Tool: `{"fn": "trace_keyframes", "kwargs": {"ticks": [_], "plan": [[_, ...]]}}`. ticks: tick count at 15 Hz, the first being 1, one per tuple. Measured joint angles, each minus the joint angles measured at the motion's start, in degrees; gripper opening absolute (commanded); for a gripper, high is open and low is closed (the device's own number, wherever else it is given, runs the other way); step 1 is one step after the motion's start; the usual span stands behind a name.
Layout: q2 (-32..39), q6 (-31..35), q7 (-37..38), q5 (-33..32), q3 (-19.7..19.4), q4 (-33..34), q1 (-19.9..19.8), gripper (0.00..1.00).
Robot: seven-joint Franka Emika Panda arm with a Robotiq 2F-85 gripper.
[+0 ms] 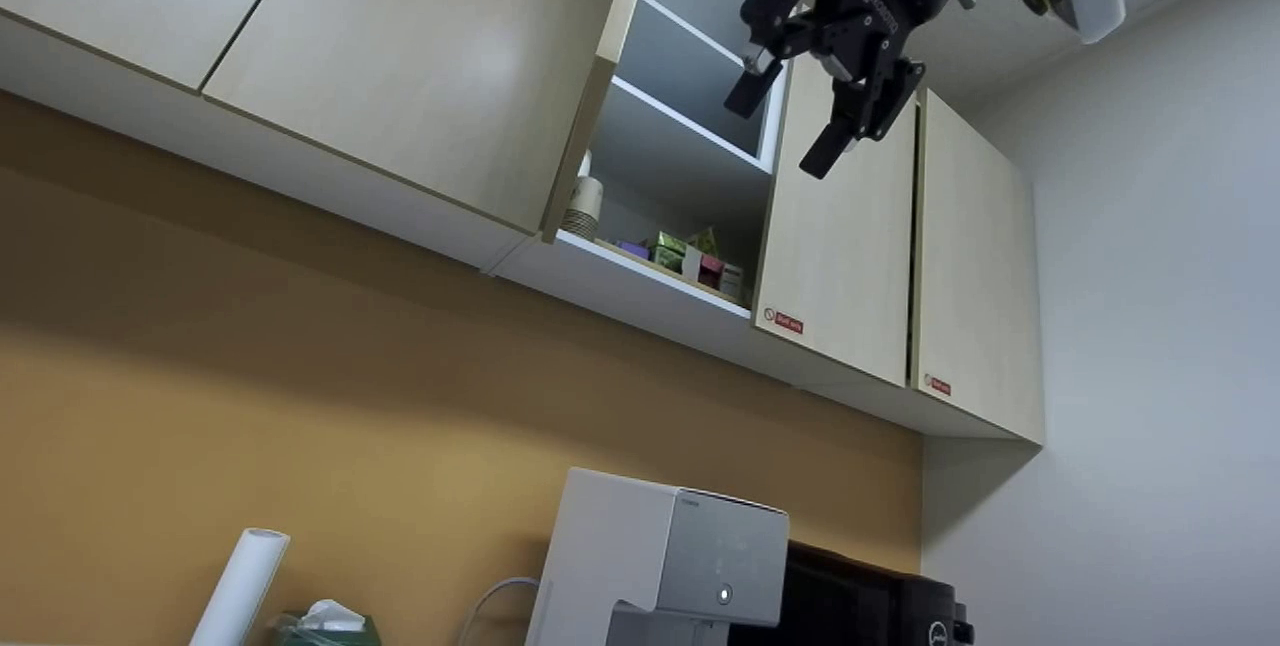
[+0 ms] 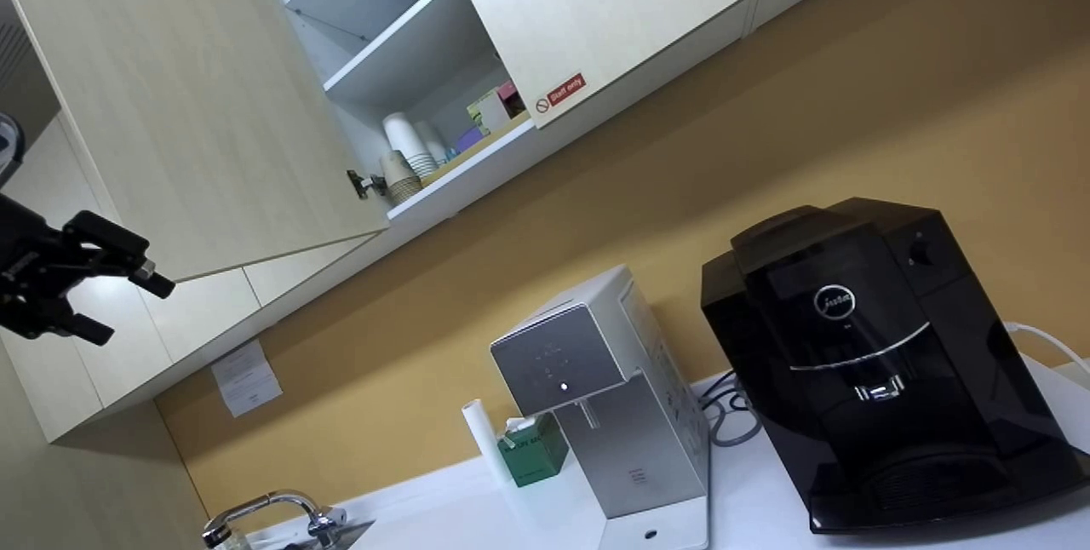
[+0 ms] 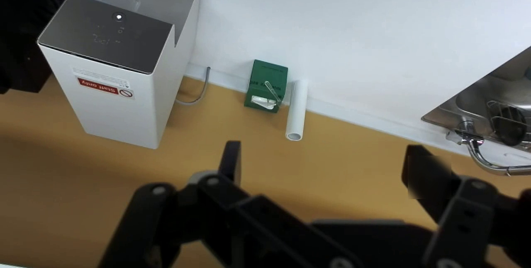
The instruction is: Close the open upper cabinet door.
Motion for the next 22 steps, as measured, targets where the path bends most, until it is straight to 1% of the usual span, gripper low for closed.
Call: {"fn": "trace_keyframes", "kwargs": {"ticks": [2,3,8,12,16,17,18,20,22], "plan": [[0.02,0.94,1.16,-0.94,0.44,0.01,-0.4,1.0],[0.13,2.64,2.49,-1.54,1.73,0.12,-1.24,1.0],[2.07,13.84,9.53,-2.87,10.33,3.25,-7.02,1.0],[3.06,21.41,14.16,-3.28,15.92,7.29,-13.41,1.0],[1.19,26.46,20.07,-3.82,20.83,10.44,-23.04,1.0],[0.4,27.22,21.24,-3.82,21.78,11.02,-25.43,0.75],[-0.5,27.62,22.28,-3.82,22.63,11.65,-27.66,0.74],[-2.28,27.7,24.01,-3.82,23.74,12.71,-31.21,0.59],[-3.78,27.7,25.12,-3.8,24.23,13.47,-33.53,0.45]]}}
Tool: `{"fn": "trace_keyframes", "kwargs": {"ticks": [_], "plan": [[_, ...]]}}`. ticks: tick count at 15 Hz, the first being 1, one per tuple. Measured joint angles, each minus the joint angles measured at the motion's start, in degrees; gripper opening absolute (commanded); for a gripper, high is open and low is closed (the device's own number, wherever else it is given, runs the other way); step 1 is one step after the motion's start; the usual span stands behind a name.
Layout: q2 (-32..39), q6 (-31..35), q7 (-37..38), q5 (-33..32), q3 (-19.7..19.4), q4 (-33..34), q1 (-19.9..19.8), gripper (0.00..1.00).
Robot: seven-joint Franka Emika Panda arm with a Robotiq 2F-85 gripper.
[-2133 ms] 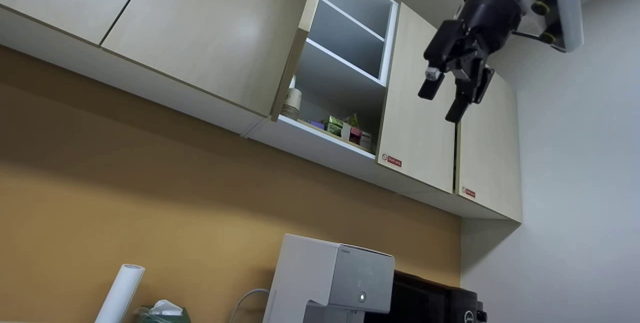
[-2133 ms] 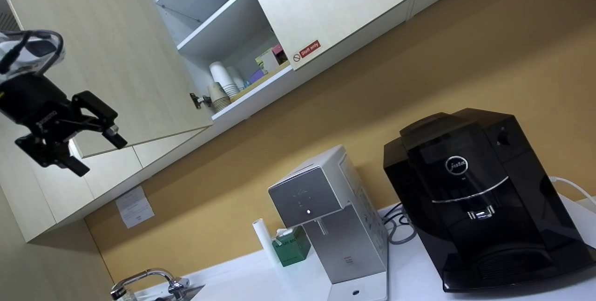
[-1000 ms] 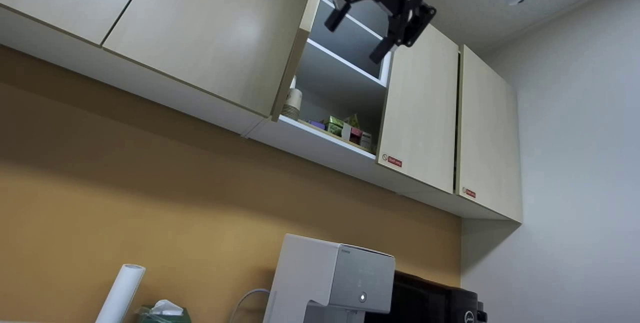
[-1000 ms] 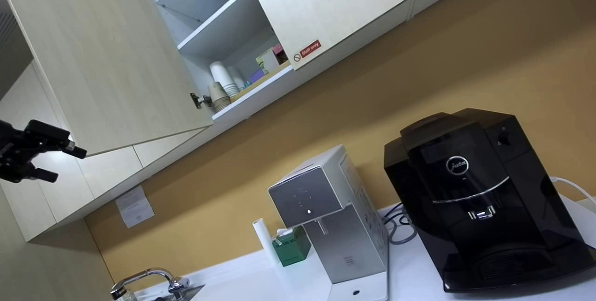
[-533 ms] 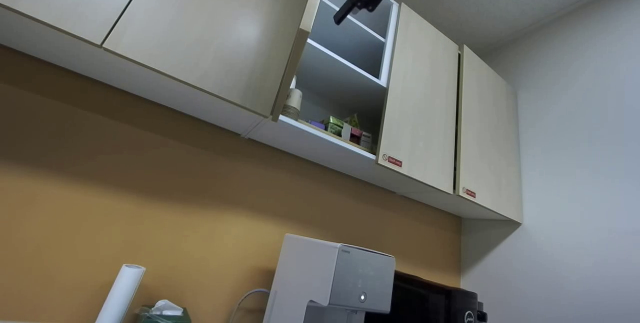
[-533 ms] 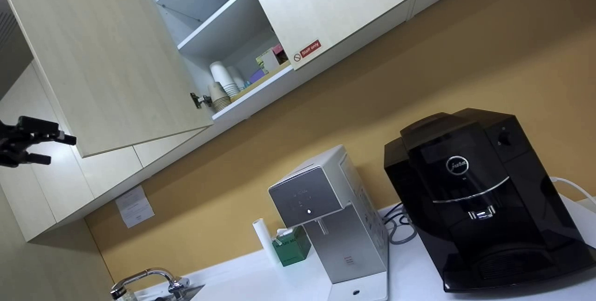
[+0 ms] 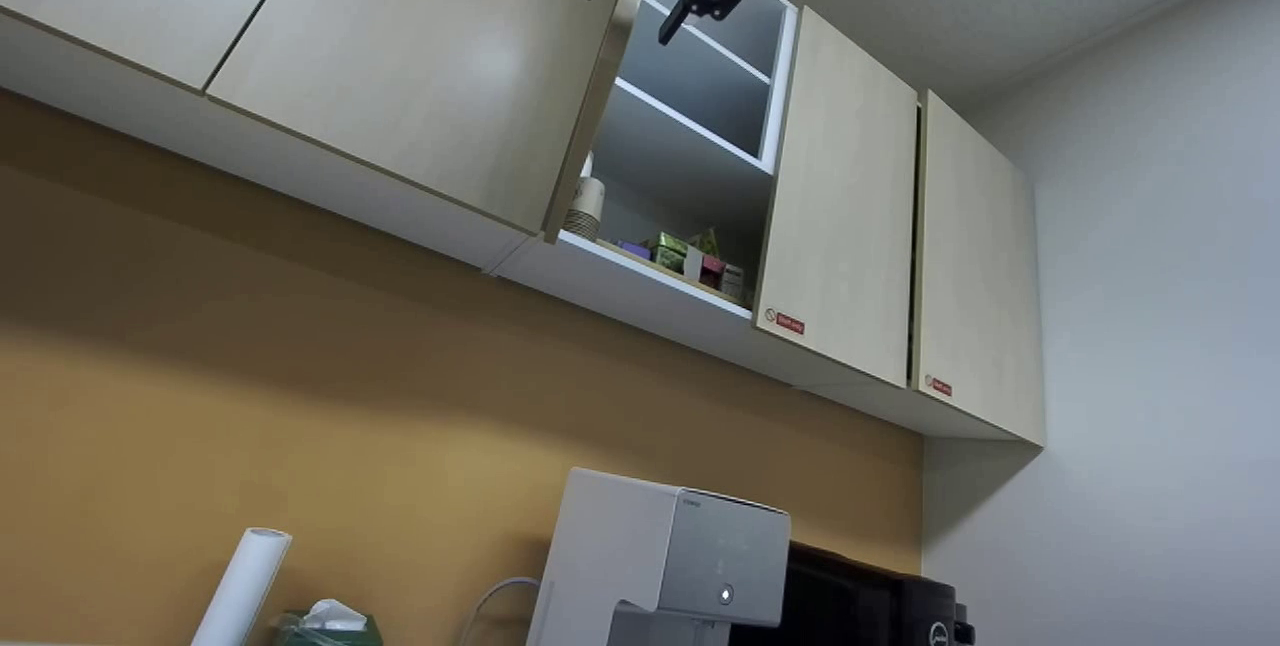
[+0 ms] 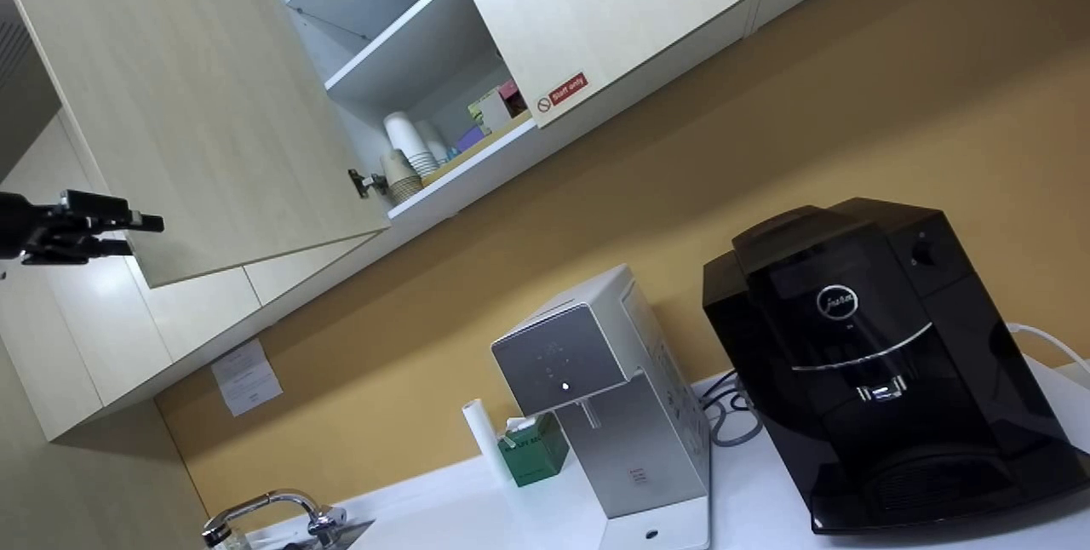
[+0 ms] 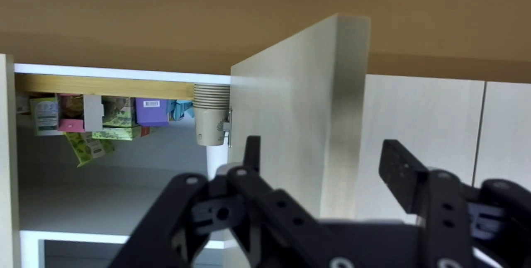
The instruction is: Close the open upper cabinet door.
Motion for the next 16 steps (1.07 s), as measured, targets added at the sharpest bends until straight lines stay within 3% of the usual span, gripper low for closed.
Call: {"fn": "trace_keyframes", "kwargs": {"ticks": [6,11,16], "plan": [[-1.4,0.02,0.78,0.16,0.07,0.51,-1.49,0.05],[-1.01,0.5,1.41,1.48,-0.79,-0.27,-0.42,0.07],[0.39,8.1,-1.31,1.49,-4.51,-6.2,4.43,0.07]]}}
